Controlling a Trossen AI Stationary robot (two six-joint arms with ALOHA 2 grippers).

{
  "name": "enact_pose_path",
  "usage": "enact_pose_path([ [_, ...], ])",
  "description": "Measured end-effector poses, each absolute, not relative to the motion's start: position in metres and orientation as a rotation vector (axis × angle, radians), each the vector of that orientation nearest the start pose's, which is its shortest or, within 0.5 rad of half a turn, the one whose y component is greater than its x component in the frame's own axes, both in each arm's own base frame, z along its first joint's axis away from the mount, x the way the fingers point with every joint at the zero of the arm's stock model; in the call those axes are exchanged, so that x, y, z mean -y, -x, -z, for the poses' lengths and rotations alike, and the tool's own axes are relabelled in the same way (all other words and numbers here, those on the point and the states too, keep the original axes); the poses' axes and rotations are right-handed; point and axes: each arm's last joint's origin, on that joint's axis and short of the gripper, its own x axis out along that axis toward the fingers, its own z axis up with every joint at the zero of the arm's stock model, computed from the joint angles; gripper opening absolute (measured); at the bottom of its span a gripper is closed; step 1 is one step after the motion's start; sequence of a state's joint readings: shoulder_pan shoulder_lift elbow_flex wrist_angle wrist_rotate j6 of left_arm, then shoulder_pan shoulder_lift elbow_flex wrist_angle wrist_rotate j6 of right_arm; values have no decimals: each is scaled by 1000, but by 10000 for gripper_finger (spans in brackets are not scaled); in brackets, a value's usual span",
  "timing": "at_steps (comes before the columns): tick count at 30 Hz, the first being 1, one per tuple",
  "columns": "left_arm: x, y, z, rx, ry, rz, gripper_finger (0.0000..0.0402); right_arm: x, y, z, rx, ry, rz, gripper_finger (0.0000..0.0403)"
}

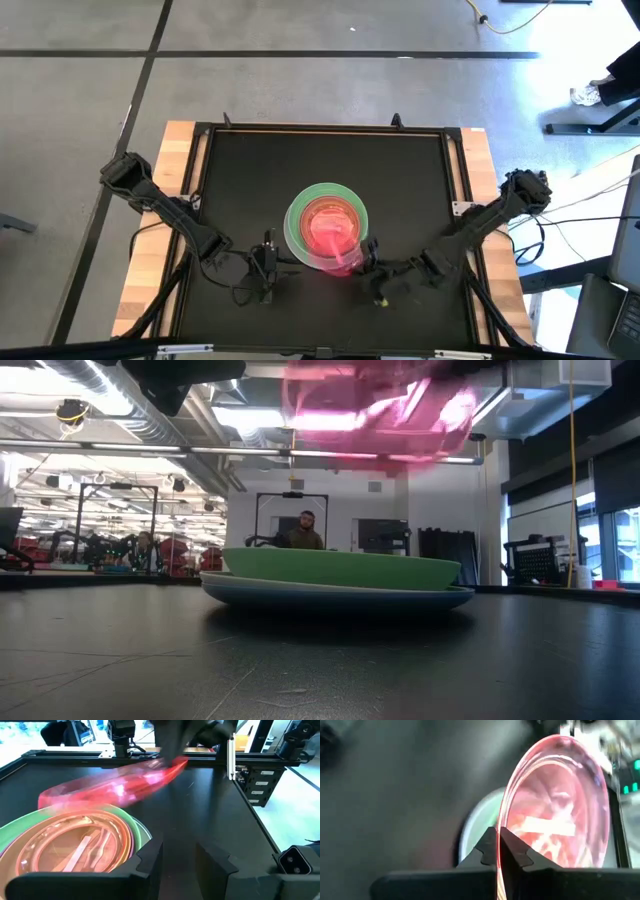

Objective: Stack plastic plates
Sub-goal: Stack the transparent red plate on top of the transparent red plate

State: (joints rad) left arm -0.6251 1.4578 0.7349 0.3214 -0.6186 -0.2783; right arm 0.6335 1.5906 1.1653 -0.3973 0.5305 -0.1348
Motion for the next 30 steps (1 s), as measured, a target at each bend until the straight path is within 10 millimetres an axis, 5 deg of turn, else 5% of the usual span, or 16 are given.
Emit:
enact_pose_path([
  [10,160,-252,-213,-323,42,-43,96,-135,-295,-203,-729,421,-91,0],
  [21,160,-252,-213,-326,22,-33,96,-106,-305,-197,-750,145,-40,5],
  [30,153,-253,-206,-386,-56,-52,96,-98,-308,-197,-751,95,-5,105],
])
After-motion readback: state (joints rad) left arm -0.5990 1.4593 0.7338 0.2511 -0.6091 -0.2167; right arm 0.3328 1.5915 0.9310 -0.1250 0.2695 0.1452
